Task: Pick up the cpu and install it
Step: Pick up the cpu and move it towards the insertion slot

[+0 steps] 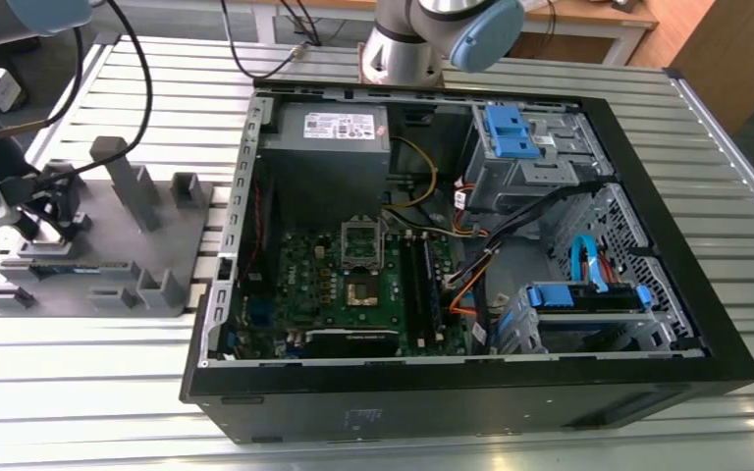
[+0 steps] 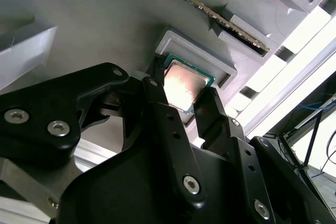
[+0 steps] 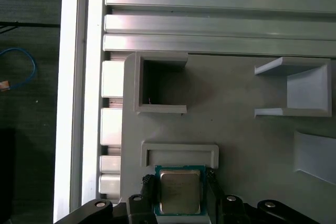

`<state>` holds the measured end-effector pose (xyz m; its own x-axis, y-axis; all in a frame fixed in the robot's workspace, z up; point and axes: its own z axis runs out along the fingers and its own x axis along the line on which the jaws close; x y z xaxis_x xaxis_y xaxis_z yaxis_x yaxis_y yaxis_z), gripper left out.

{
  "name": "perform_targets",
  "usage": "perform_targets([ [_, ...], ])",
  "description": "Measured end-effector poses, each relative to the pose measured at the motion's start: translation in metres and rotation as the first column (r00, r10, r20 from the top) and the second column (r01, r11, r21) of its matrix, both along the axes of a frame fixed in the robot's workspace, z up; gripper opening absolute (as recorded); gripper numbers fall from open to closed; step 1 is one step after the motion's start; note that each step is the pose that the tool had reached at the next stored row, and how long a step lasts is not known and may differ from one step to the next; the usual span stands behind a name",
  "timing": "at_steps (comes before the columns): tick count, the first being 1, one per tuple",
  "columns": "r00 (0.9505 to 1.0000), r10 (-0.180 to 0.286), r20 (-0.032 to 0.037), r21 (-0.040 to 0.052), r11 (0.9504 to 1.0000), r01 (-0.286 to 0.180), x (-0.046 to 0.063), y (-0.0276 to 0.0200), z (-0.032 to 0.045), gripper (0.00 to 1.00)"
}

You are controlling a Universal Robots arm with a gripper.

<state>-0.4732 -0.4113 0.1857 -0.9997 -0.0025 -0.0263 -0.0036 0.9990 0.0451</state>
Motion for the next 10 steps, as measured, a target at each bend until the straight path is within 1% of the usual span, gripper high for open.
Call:
perform_targets([
  [2, 1.0, 0.0, 0.0001, 0.0, 1.0, 0.0, 0.0, 0.0, 0.0013, 0.47],
  [10, 1.0, -0.008, 0.0, 0.0, 1.0, 0.008, 0.0, 0.0, 0.0013, 0.47],
])
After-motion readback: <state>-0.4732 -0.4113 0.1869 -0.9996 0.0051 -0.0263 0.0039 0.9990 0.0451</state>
